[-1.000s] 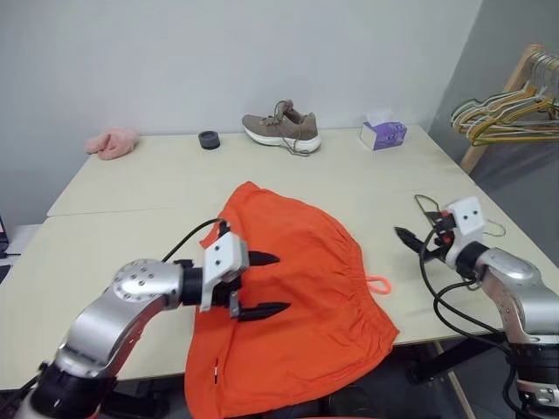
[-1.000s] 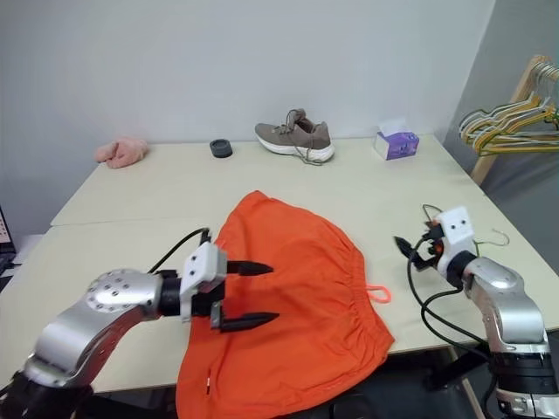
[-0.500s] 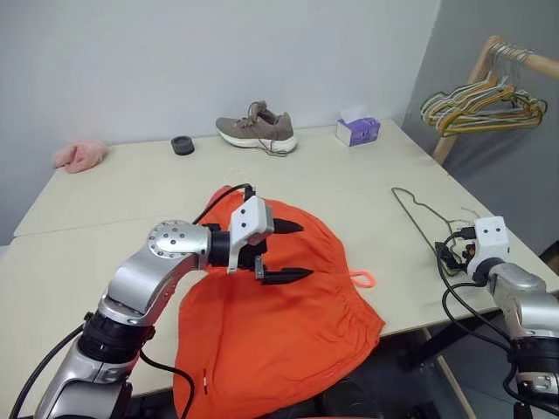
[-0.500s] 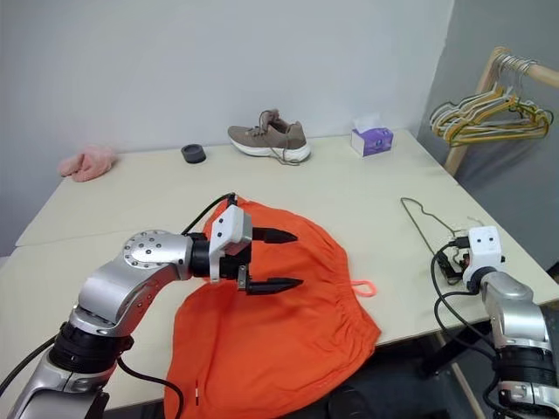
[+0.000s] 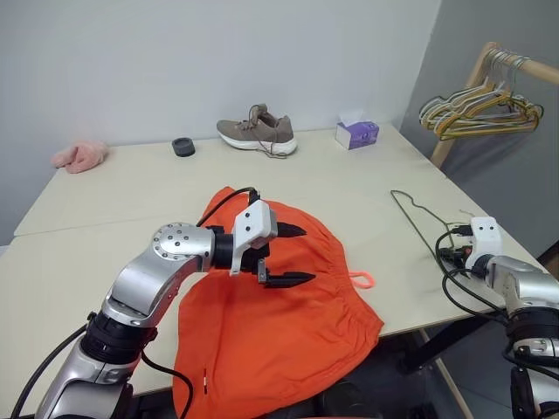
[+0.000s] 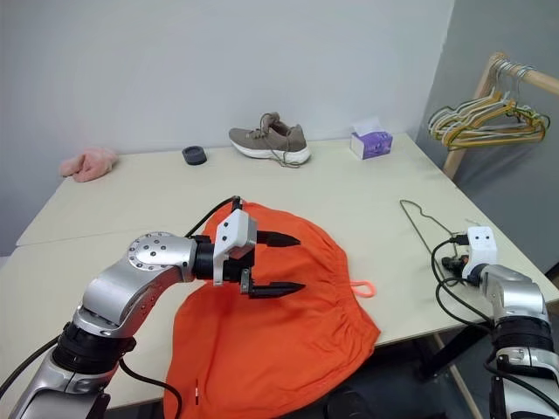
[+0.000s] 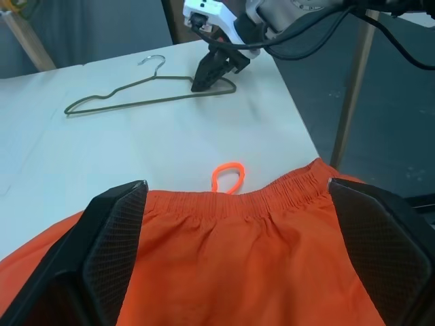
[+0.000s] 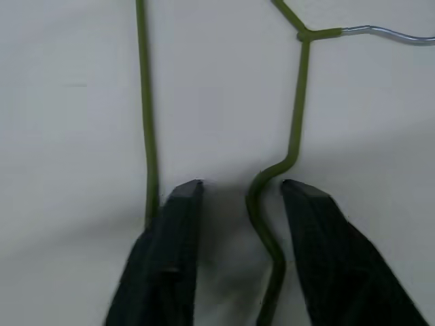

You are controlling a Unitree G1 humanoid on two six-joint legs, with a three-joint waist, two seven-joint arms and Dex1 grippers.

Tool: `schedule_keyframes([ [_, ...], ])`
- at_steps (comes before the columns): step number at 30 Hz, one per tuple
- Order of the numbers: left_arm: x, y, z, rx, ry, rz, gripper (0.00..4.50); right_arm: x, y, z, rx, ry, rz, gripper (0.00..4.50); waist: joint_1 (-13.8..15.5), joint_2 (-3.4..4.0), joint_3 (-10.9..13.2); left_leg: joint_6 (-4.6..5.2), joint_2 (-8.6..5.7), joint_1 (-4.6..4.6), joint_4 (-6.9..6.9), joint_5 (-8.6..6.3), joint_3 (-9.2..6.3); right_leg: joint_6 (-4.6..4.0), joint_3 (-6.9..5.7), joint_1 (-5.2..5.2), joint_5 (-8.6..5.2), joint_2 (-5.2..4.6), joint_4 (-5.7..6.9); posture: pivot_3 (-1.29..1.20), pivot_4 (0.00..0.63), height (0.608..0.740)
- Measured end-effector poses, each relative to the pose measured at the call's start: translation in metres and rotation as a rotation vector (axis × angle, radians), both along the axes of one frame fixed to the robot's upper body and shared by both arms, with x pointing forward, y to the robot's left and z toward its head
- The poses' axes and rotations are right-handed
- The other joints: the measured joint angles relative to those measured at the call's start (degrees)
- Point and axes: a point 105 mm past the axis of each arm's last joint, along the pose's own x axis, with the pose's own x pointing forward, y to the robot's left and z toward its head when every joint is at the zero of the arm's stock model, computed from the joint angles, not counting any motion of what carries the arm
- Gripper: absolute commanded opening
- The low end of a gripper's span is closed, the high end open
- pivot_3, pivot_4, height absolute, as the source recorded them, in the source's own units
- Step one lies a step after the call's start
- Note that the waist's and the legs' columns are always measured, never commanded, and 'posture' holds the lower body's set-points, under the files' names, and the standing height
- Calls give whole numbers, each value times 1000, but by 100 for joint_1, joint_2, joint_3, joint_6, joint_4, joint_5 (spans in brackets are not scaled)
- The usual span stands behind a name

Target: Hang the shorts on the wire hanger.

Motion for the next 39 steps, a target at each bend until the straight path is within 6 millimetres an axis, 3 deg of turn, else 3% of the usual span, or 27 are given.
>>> schedule_keyframes([
  [4,0,1,-2,2,2,9,4500,1,2,-3,-50,13,27,12,41,-22,-16,2,4,0,16,-1,-17,1,3,15,0,0,-2,-254,0,740],
  [12,7,9,-6,-5,21,68,4500,4,0,-3,-139,-11,69,12,66,-48,-34,4,0,-1,22,-2,-47,1,-2,36,1,0,-20,-258,0,740],
  [17,32,33,-8,-15,6,236,4500,12,5,11,-321,-90,196,12,65,20,10,4,-6,-10,22,-2,-47,4,3,25,1,0,-17,-258,0,740],
  [22,59,63,-10,-17,-4,418,4500,28,36,54,-514,-296,418,12,38,55,32,3,-4,-28,15,-3,-40,6,3,-11,1,12,-1,-264,0,740],
  [26,73,79,0,-91,42,510,4500,31,74,78,-690,-444,655,12,43,58,33,3,0,-65,19,-2,-46,7,2,-46,1,12,5,-266,0,740],
  [33,59,86,0,-144,287,461,4500,11,153,95,-956,-697,1125,12,26,61,36,2,1,-84,23,-2,-54,9,-2,-59,1,8,7,-271,0,740],
  [39,51,88,-7,-94,337,426,4500,5,182,117,-1034,-861,1260,12,18,61,36,2,0,-81,31,-2,-65,8,-7,-50,1,6,10,-272,0,740],
])
